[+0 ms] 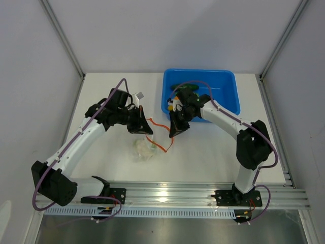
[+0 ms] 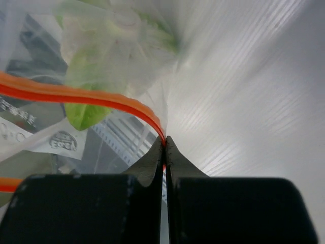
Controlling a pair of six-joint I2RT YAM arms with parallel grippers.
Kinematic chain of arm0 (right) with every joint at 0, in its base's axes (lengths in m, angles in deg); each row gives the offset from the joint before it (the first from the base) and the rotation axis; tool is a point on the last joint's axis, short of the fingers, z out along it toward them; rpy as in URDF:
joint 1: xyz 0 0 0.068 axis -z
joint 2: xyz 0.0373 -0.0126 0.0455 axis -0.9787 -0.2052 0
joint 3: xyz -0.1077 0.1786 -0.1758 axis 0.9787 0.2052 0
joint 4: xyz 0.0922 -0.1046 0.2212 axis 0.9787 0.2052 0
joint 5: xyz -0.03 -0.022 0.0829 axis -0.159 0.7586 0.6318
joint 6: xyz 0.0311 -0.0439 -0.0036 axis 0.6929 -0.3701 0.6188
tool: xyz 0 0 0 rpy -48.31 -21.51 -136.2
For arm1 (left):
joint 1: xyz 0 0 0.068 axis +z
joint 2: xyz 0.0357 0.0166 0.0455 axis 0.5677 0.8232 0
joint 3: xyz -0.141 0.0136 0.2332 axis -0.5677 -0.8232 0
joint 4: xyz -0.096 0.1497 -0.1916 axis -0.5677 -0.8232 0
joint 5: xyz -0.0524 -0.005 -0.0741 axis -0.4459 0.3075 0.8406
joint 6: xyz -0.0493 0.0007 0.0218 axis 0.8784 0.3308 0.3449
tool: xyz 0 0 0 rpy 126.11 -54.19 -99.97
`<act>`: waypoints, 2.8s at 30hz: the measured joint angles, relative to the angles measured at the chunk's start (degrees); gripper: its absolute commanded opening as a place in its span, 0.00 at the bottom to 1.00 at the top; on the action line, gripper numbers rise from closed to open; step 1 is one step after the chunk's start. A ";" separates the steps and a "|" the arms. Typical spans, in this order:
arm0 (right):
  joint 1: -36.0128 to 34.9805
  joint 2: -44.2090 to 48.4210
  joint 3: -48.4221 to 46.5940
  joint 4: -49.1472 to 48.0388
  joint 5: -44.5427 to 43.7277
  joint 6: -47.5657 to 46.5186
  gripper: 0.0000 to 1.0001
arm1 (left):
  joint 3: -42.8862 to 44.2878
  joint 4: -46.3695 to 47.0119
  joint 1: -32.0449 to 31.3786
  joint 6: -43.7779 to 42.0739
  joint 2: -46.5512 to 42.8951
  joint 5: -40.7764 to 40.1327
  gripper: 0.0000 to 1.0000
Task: Place the food in the zip-top bag and seal the zipper
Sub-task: Adjust the zipper food storage bag at the center of the board, then pick up the fake fruit from the bin.
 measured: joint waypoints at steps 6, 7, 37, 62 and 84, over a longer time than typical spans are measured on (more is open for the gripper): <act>-0.46 -2.01 -12.79 3.87 -3.67 -2.12 0.00 | -1.33 -0.42 0.02 -1.09 -0.17 -2.03 0.00; -0.66 -1.99 -15.63 4.55 -3.96 -2.29 0.00 | -1.53 -0.70 0.00 -1.36 -0.42 -2.64 0.01; -0.81 -5.03 -27.28 9.42 -3.32 -0.96 0.68 | -2.49 -1.07 0.76 -4.72 -3.58 -7.02 0.01; 16.74 -14.19 -32.44 0.83 -30.62 21.16 0.99 | -2.49 3.96 1.09 -9.14 -1.38 -4.02 0.01; 19.50 -27.39 -33.62 -0.15 -34.40 20.20 0.99 | -2.67 4.94 4.20 -9.86 2.03 -4.26 0.01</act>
